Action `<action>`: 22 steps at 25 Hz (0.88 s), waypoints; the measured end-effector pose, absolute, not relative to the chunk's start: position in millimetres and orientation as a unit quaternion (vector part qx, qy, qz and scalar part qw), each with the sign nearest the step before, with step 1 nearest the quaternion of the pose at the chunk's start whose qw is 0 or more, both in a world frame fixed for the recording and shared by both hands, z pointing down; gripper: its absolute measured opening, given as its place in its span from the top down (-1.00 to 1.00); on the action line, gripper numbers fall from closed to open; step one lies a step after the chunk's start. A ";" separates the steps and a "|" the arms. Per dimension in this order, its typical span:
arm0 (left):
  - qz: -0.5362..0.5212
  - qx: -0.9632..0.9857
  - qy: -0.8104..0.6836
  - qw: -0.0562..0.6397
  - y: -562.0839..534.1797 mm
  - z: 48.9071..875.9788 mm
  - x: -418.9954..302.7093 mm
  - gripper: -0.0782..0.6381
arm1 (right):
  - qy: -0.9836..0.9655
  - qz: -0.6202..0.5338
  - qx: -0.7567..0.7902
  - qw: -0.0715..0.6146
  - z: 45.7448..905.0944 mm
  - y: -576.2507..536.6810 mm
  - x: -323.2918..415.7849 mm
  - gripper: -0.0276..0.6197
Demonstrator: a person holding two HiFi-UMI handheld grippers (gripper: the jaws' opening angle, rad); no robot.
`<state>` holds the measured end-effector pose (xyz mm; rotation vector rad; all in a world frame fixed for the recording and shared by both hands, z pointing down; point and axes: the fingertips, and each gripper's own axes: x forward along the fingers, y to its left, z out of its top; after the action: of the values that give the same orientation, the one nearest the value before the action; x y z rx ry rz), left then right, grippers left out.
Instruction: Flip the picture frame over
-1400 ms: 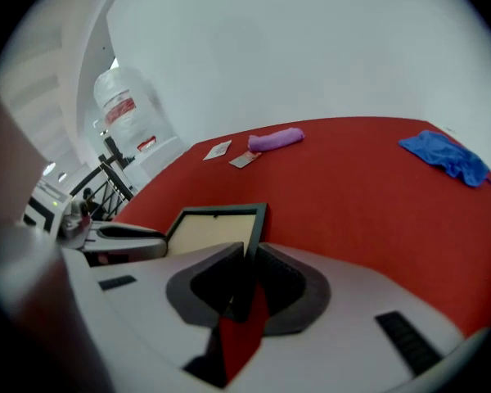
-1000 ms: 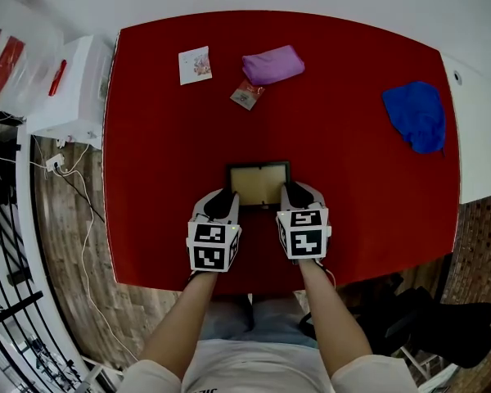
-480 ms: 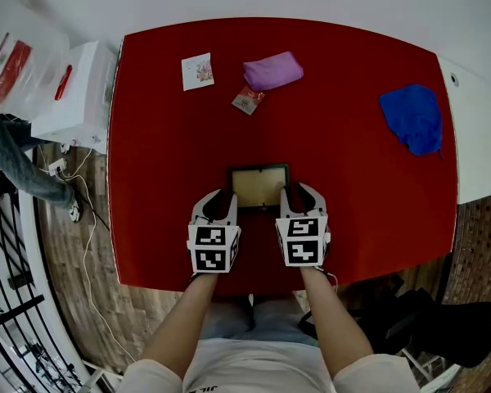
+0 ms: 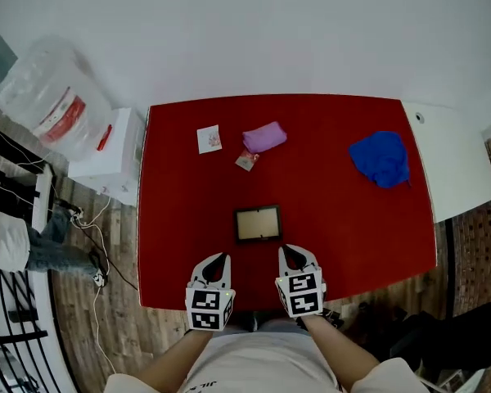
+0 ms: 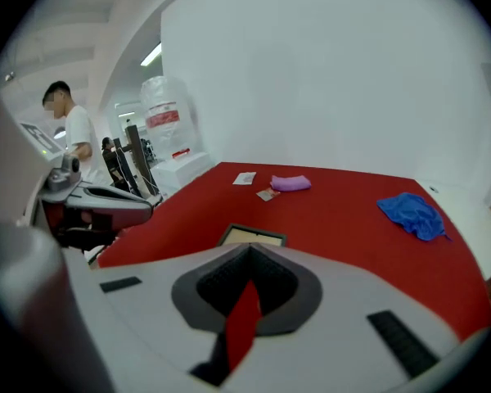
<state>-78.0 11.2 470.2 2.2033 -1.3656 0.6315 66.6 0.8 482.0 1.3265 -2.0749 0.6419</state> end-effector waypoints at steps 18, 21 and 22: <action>0.171 0.796 -0.537 0.220 27.4 423.4 -69.1 0.77 | -0.797 0.217 0.507 0.247 431.0 22.4 44.0 0.90; 0.175 0.799 -0.531 0.220 29.1 424.6 -64.7 0.76 | -0.797 0.215 0.504 0.252 431.6 23.9 44.9 0.90; 0.176 0.799 -0.530 0.221 30.1 425.2 -63.3 0.77 | -0.798 0.214 0.503 0.255 432.7 25.3 45.1 0.90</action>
<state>-63.3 30.1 425.2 2.2098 -1.4664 0.4875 45.1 25.3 432.7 1.3650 -2.1671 0.5824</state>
